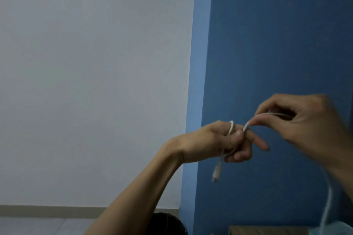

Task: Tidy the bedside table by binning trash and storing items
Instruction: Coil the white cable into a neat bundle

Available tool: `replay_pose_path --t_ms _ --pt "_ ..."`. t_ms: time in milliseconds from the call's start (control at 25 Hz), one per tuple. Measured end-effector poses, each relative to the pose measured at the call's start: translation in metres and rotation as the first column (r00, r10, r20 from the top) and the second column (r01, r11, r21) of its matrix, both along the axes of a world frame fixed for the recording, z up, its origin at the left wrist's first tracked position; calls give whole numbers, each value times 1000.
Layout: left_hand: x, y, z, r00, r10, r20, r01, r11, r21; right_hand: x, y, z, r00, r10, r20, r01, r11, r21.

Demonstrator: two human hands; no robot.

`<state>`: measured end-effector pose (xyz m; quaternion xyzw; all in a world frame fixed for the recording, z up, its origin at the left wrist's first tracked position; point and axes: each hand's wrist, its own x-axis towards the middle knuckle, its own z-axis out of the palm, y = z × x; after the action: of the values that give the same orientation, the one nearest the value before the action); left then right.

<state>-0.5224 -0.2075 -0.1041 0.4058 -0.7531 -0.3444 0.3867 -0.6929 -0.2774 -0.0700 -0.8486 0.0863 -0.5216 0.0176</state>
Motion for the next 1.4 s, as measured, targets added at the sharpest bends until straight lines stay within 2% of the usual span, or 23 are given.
replay_pose_path --t_ms 160,280,360,520,640,760,840,1000,1120,1240,1320,1400 --pt "-11 1 -1 970 -151 -192 168 983 75 21 -15 -6 963 232 134 -255 947 194" --pt "-15 1 5 918 -156 -365 218 966 136 31 -26 -10 924 311 223 -366 887 280" --pt "-15 -1 5 912 -127 -391 189 974 124 34 -28 -11 903 344 258 -414 857 305" --pt "-14 -3 5 915 -175 -363 200 979 32 38 -21 -11 876 394 279 -480 774 413" --pt "-18 1 7 908 -170 -384 186 983 5 42 -16 -21 860 411 303 -509 640 576" --pt "-15 -2 6 896 -159 -414 157 987 -39 49 -10 -34 898 327 296 -435 547 715" --pt "-14 -5 6 874 -191 -448 167 982 -92 50 -8 -44 930 267 255 -362 527 769" --pt "-15 -4 10 871 -224 -437 158 970 -183 42 0 -58 937 332 111 -305 620 723" --pt "-8 -4 13 921 -149 -361 71 973 -219 32 5 -62 948 315 -49 -227 775 590" --pt "-5 -3 17 955 -34 -294 -24 981 -193 17 11 -60 951 151 -270 -46 932 360" --pt "-9 -2 17 958 9 -286 -52 989 -140 8 18 -54 882 -30 -470 137 971 195" --pt "-15 -3 16 941 32 -337 -66 994 -89 1 28 -46 782 -146 -607 244 966 82"
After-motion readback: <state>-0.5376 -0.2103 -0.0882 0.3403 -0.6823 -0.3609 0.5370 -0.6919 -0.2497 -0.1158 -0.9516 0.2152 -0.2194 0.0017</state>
